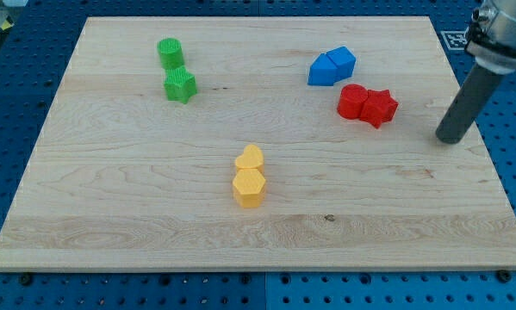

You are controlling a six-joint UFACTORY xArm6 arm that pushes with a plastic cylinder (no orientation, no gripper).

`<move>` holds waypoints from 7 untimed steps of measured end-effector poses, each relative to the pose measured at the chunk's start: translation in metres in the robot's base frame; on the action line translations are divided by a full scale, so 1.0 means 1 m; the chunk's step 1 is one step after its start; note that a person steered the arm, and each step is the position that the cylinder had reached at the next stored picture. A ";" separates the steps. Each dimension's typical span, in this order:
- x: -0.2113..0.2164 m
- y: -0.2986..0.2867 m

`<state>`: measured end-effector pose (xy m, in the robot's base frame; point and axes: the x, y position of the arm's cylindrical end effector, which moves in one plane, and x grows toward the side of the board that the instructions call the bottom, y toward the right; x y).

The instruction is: Align the red blocks diagonally to the bottom left side of the blue blocks

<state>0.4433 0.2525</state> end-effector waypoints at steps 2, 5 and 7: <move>-0.039 -0.014; -0.024 -0.163; -0.023 -0.230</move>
<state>0.4202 0.0226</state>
